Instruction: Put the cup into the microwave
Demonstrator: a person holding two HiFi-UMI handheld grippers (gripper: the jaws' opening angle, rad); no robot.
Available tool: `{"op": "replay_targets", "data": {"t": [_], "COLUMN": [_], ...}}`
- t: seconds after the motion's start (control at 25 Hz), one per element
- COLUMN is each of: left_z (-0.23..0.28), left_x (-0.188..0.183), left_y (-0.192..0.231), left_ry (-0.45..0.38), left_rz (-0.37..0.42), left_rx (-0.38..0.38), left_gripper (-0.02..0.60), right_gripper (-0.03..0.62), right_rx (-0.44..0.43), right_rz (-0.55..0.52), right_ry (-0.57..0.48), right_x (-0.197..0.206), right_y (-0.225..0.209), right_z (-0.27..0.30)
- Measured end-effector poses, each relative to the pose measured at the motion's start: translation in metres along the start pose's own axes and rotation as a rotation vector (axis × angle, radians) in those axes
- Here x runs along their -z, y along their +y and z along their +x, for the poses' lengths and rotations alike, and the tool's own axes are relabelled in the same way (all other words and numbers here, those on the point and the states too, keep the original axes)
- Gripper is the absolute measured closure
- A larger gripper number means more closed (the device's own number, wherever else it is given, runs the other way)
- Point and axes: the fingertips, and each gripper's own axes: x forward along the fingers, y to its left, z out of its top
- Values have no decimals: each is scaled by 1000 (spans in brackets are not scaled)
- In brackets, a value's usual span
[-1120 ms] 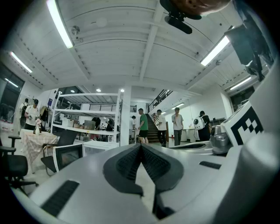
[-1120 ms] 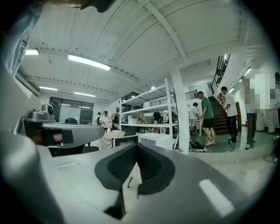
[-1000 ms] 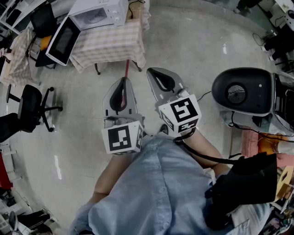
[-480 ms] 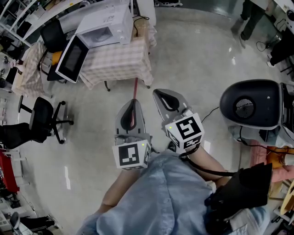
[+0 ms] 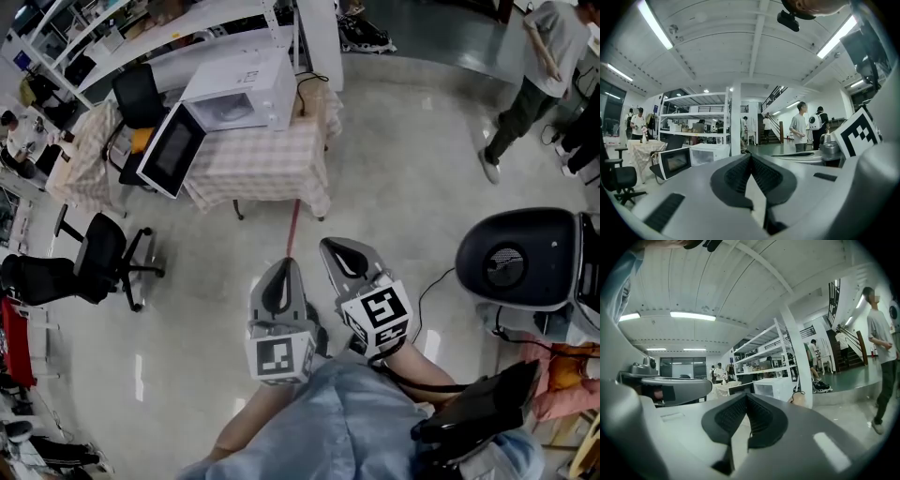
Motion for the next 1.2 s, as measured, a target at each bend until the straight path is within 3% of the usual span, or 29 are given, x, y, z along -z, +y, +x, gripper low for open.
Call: {"op": "replay_targets", "data": {"t": [0.32, 0.76, 1.2], "left_z": [38, 118, 167], "left_x": [9, -16, -34], "left_y": [28, 125, 206], "left_ry": [5, -36, -85], "left_rz": [-30, -53, -82], "left_rx": [36, 43, 57], "left_gripper": [574, 574, 574], "right_gripper": [591, 591, 591], "right_rx": [29, 39, 25], "right_rz": [-8, -42, -79], "right_ry": [22, 34, 43], "right_x": [5, -21, -43], "right_y": [-17, -34, -23], "right_z": [41, 162, 257]}}
